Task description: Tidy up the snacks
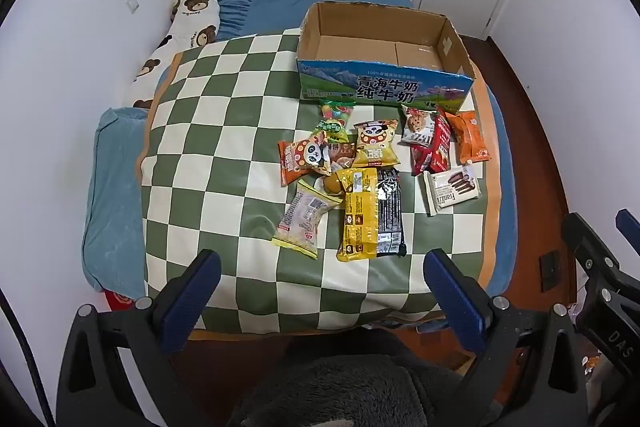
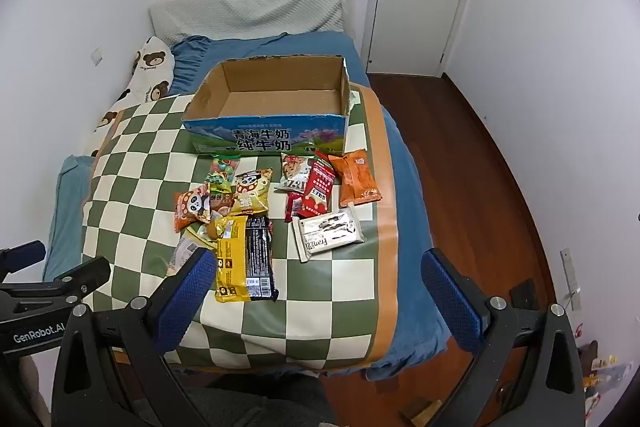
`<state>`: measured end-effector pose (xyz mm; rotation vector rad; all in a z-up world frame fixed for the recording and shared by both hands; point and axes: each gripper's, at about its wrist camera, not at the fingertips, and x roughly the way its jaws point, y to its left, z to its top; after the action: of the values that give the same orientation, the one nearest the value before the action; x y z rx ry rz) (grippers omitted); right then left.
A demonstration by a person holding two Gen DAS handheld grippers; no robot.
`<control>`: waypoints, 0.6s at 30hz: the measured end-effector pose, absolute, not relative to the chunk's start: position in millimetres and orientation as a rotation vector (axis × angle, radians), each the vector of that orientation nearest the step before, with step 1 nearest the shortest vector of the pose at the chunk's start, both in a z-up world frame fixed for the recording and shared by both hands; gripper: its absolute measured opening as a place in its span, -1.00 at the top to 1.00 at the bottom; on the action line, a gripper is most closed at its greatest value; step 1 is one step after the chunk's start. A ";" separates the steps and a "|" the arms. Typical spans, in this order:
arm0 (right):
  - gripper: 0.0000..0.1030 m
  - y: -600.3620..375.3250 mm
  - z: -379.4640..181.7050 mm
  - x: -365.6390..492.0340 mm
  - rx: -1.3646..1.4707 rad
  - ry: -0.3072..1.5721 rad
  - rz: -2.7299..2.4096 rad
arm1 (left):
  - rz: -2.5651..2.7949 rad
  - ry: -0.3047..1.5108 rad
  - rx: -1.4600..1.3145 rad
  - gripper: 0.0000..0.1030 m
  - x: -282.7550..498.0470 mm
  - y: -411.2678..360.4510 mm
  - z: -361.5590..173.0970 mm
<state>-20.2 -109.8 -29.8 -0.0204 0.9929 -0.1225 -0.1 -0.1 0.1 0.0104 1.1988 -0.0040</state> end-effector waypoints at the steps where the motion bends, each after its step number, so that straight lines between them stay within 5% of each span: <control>1: -1.00 -110.1 -29.8 -20.6 -0.021 0.992 -0.121 | -0.006 1.199 0.009 -1.00 0.0 -0.1 0.0; 18: -1.00 -112.8 -29.5 -27.0 -0.019 0.988 -0.118 | -0.005 1.192 0.010 -1.00 -0.3 0.1 0.1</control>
<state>-27.0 -112.8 -29.5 -0.0186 0.9882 -0.1184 -0.3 0.1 0.1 0.0096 1.1924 -0.0053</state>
